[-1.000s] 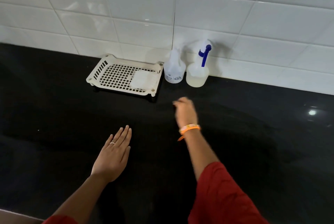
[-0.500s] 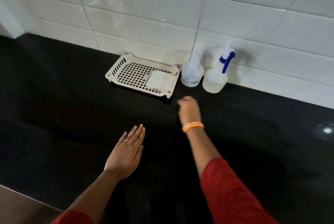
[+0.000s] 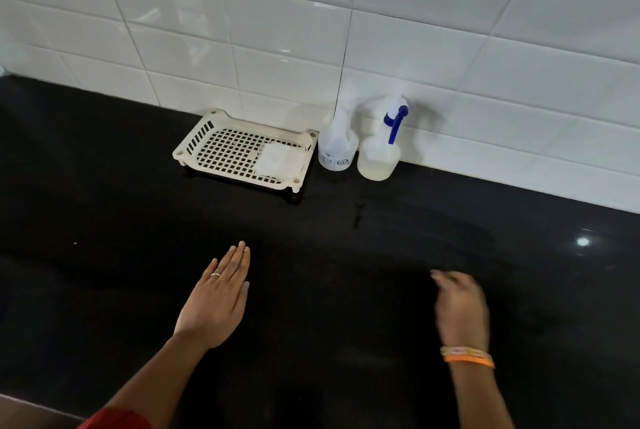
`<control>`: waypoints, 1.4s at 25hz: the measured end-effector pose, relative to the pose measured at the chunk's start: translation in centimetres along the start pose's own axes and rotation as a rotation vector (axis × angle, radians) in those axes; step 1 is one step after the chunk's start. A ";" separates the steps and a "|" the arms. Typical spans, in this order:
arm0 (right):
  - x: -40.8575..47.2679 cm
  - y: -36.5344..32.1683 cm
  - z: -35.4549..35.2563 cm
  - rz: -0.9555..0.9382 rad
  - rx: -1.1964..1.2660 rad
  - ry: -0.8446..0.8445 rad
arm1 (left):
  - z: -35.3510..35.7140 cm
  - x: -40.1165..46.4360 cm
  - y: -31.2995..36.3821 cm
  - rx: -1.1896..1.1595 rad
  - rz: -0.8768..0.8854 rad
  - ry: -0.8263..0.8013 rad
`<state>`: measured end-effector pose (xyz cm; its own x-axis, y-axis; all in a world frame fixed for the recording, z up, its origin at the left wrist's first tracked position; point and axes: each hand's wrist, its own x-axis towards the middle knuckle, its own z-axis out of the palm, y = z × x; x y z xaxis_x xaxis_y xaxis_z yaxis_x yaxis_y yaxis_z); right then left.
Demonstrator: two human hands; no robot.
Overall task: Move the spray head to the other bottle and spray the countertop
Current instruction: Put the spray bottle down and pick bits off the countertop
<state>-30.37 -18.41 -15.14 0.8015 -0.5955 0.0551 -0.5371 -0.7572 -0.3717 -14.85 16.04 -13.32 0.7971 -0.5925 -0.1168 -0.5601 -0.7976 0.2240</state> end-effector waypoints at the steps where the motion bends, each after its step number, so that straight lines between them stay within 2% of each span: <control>1: 1.1 2.1 -1.1 0.174 -0.043 -0.084 | 0.0 0.0 0.0 -0.008 -0.005 0.000; 3: 2.6 1.9 -1.6 0.351 -0.054 -0.098 | 0.2 0.0 0.0 -0.009 -0.007 -0.001; 5: 3.9 -1.6 -0.5 0.374 0.053 0.152 | 0.3 0.1 0.0 -0.001 -0.008 0.001; 6: 4.1 -4.5 0.3 0.253 0.099 0.216 | 0.4 0.1 -0.1 0.001 -0.009 0.002; 7: 3.7 -8.0 1.3 0.092 0.107 0.209 | 0.5 0.1 -0.2 -0.001 -0.008 0.002; 9: 1.8 -16.1 3.3 -0.255 0.045 0.007 | 0.5 0.0 -0.4 -0.008 0.009 -0.003; 11: 1.0 -19.3 3.5 -0.451 0.000 -0.228 | 0.6 0.0 -0.5 -0.017 0.015 -0.003; 13: 2.5 -14.5 2.2 -0.358 -0.002 -0.126 | 0.6 -0.1 -0.5 -0.023 0.012 0.010; 16: 3.6 -2.9 -3.8 -0.004 0.002 0.158 | 0.6 0.0 -0.3 -0.014 0.010 0.019; 18: 2.4 -1.8 -8.1 0.174 -0.011 0.164 | 0.6 0.0 -0.3 -0.016 0.010 0.030; 20: 3.2 -3.7 -8.4 0.202 -0.108 0.173 | 0.5 -0.1 -0.3 -0.011 0.012 0.022; 21: 4.1 -5.3 -7.1 0.262 0.004 0.197 | 0.5 0.0 -0.3 -0.015 0.008 0.020; 22: 4.5 -7.3 -5.3 0.231 -0.038 0.226 | 0.5 0.0 -0.4 -0.020 0.006 0.015; 23: 4.7 -9.8 -3.1 0.139 -0.059 0.184 | 0.5 0.1 -0.4 -0.025 0.009 0.013; 26: 2.7 -19.8 4.7 -0.303 0.011 0.005 | 0.6 0.1 -0.6 -0.033 0.021 0.006; 28: 0.2 -25.0 5.5 -0.507 0.038 -0.179 | 0.7 0.2 -0.7 -0.025 0.024 0.005; 32: -2.2 -21.9 5.8 -0.511 0.069 -0.256 | 0.7 0.2 -0.7 -0.020 0.035 0.011; 35: -9.1 -21.2 4.6 -0.604 0.132 -0.317 | 0.6 0.2 -0.6 -0.010 0.041 0.021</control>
<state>-25.05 4.27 -12.05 0.9988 0.0428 0.0220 0.0481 -0.8803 -0.4719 -14.47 16.35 -14.11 0.7780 -0.6222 -0.0872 -0.5903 -0.7713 0.2380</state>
